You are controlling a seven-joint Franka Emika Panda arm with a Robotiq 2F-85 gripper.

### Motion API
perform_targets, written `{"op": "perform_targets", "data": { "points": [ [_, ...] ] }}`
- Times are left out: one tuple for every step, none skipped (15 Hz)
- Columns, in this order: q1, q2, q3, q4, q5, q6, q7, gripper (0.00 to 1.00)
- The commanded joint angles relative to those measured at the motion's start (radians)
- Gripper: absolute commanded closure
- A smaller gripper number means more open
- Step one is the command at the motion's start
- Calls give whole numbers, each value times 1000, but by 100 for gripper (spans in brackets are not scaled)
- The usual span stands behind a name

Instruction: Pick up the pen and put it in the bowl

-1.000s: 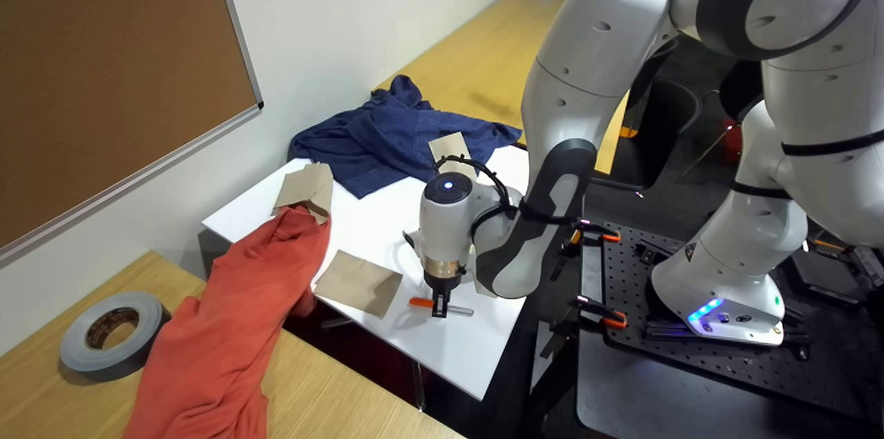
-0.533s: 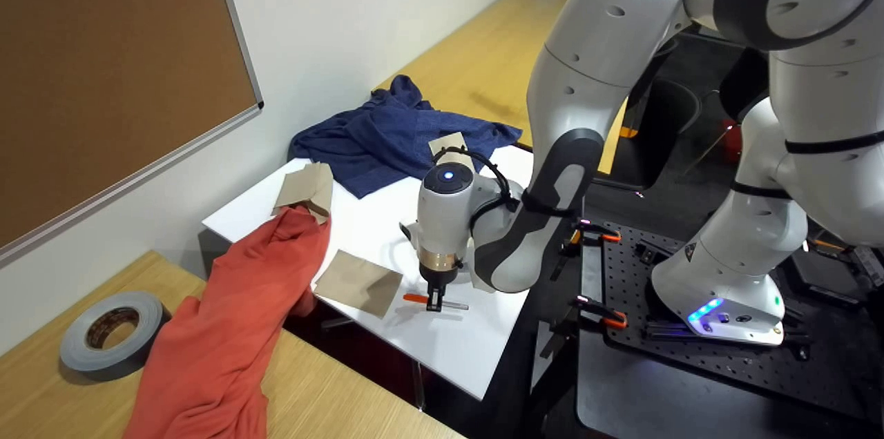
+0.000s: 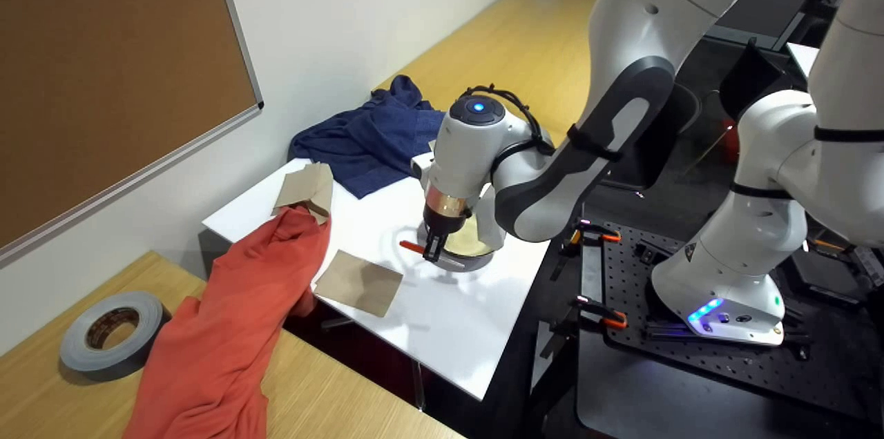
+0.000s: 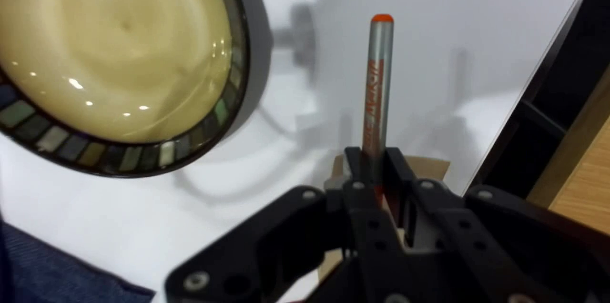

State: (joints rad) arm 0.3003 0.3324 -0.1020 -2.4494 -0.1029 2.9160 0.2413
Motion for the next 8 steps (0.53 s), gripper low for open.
{"op": "perform_targets", "data": {
  "points": [
    [33, -140, -94, -65, -78, -68, 138, 96],
    [22, -156, -106, -64, -101, -86, 171, 96],
    [6, -169, -113, -61, -122, -104, 202, 96],
    [-9, -178, -117, -56, -140, -122, 230, 96],
    [-28, -185, -118, -52, -152, -138, 255, 96],
    [-45, -188, -121, -48, -167, -149, 280, 96],
    [-64, -190, -120, -45, -175, -159, 299, 96],
    [-80, -190, -120, -41, -182, -165, 318, 96]
  ]
}}
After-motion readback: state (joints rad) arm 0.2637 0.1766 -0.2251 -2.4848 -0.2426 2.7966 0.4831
